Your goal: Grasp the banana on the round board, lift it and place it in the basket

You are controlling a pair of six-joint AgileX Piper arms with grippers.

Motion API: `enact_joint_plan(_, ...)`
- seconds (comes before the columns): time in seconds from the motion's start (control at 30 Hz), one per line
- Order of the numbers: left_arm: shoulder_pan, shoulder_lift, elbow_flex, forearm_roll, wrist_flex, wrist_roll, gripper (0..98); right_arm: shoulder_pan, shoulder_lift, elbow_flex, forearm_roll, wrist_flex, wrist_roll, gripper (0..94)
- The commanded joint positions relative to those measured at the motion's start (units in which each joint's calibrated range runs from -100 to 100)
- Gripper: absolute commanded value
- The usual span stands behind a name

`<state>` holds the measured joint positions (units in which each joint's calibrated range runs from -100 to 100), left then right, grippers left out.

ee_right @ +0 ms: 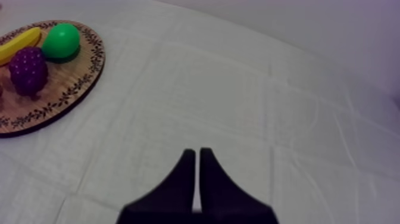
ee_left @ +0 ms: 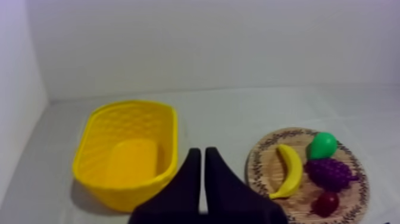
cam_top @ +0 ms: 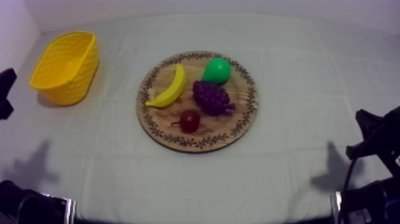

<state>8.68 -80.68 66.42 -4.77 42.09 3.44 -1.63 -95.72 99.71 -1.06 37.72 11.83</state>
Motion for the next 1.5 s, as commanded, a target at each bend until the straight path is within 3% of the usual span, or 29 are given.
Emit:
enact_joint_plan(0.0,4.07,5.59,-10.29,-0.27,1.35,-0.19,2.4,0.02,-0.03,-0.05,0.01,0.02,0.02,0.6)
enact_joint_plan(0.5,14.76,28.39,-33.07,-0.74,13.76,-0.29,0.1,0.02,-0.03,-0.05,0.01,0.02,0.02,0.6)
enact_joint_plan(0.63,16.97,35.06,-36.77,-1.12,14.95,0.65,0.1,0.02,-0.03,-0.05,0.01,0.02,0.02,0.6)
enact_joint_plan(0.9,22.84,50.08,-43.22,-3.79,15.31,4.47,0.1,0.02,-0.03,-0.05,0.01,0.02,0.02,0.6)
enact_joint_plan(1.13,24.75,61.93,-50.02,-3.71,18.82,6.1,0.1,0.02,-0.03,-0.05,0.01,0.02,0.02,0.6)
enact_joint_plan(1.47,23.93,77.86,-57.26,-1.81,24.09,6.28,0.4,0.02,-0.03,-0.05,0.01,0.02,0.02,0.6)
